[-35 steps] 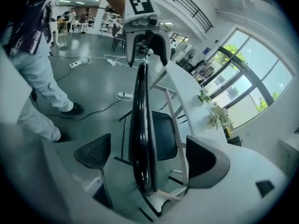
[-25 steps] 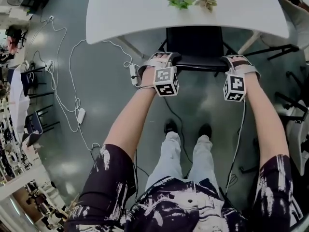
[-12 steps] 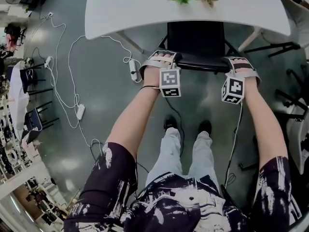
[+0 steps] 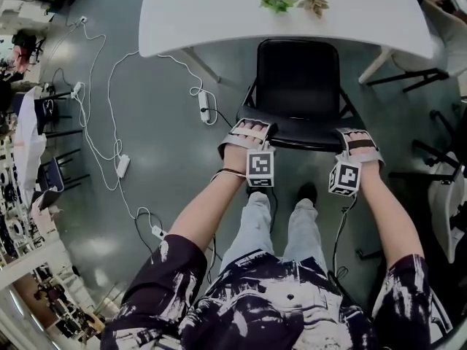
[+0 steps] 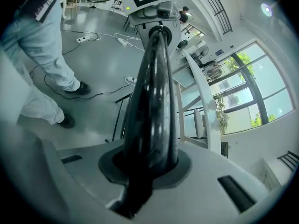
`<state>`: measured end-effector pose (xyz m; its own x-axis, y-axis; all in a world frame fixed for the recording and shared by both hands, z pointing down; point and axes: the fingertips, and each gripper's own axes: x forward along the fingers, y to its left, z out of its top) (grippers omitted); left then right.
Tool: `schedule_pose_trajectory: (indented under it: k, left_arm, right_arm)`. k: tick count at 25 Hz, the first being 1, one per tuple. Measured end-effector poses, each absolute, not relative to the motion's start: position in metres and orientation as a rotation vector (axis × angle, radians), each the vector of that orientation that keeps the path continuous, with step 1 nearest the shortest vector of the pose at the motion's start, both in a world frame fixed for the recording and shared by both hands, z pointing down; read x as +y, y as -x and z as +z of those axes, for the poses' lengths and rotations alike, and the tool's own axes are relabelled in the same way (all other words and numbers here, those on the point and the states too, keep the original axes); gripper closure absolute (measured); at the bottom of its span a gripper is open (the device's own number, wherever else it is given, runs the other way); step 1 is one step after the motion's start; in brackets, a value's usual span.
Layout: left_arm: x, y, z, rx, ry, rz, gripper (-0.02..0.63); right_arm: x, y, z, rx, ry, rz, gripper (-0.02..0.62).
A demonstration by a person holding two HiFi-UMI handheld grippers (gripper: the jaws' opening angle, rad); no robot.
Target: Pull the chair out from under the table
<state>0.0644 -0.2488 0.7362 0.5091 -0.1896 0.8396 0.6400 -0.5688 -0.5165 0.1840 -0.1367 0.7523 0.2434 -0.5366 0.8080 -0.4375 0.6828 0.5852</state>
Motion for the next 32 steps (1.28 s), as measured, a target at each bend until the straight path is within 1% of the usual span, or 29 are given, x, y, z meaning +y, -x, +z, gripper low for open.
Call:
schedule_pose_trajectory:
  k: [3,8,16,24,32]
  left_arm:
    - [-0.222,-0.039,0.737,-0.368,1.868,-1.187,0.568]
    - [-0.184,-0.009,0.736,-0.366,1.880,-1.201,0.568]
    - [-0.131,0.016,0.735,-0.367,1.898,-1.225,0.569]
    - [-0.087,0.049,0.737,-0.406,1.903,-1.247,0.569]
    - [-0.057,0.077,0.738,-0.430,1.907,-1.281,0.558]
  right_arm:
    - [-0.115,-0.156,0.744,-1.407,-0.912,-0.066,0.545]
    - [-0.077,-0.128,0.745,-1.408,-0.902,-0.062,0.545]
    - [-0.025,-0.109,0.746,-1.387,-0.860,-0.099,0.546]
    - [0.020,-0.072,0.747,-1.395,-0.864,-0.062,0.546]
    - [0.049,-0.047,0.749,-1.393,-0.842,-0.076,0.545]
